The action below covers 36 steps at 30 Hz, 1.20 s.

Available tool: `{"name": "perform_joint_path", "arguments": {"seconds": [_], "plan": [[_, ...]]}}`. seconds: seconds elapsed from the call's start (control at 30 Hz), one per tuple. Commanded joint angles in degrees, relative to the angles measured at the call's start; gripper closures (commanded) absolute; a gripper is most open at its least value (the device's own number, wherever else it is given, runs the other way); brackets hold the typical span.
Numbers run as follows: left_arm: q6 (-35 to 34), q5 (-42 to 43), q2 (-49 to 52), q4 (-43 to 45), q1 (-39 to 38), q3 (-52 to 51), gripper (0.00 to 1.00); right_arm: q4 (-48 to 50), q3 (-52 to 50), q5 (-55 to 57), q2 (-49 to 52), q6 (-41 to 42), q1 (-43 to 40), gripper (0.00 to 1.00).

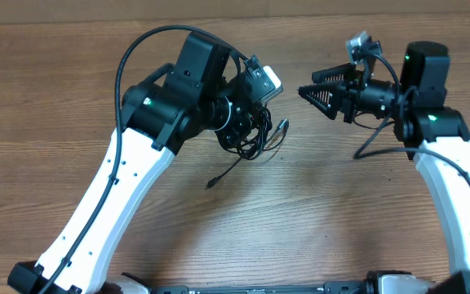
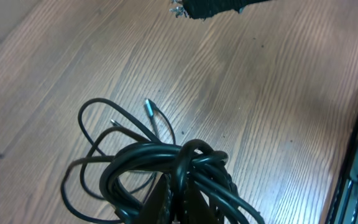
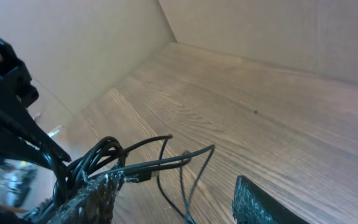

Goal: Untangle cables

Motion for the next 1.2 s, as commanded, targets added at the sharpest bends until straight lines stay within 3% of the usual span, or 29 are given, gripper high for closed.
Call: {"name": "perform_joint_path", "arguments": {"seconds": [0.0,0.37,0.63,0.93,1.17], "plan": [[4.35,2.32,-2.75,-0.11,0.2,-0.07,0.96,-1.4,1.29,0.57,-3.96,-4.11,0.33,0.42],[8.87,15.47,-2.97,1.55,0.2,-0.07,0.96,-6.19,1.27,-11.82,-6.99,-11.41,3.52,0.47],[8.83,15.63,-2.97,2.36,0.22,-0.07,0.96,-6.47,1.22,-9.38,-6.99,-13.31,9.84,0.5],[8.96,15.37,-2.97,2.49,0.22,-0.07,0.96,-6.51,1.22,-8.9,-6.99,-13.31,10.19,0.73],[9.05,11.85,-2.97,2.25,0.26,-0.07,0.96,-6.49,1.22,-8.9,-6.99,-13.31,10.19,0.73]]}}
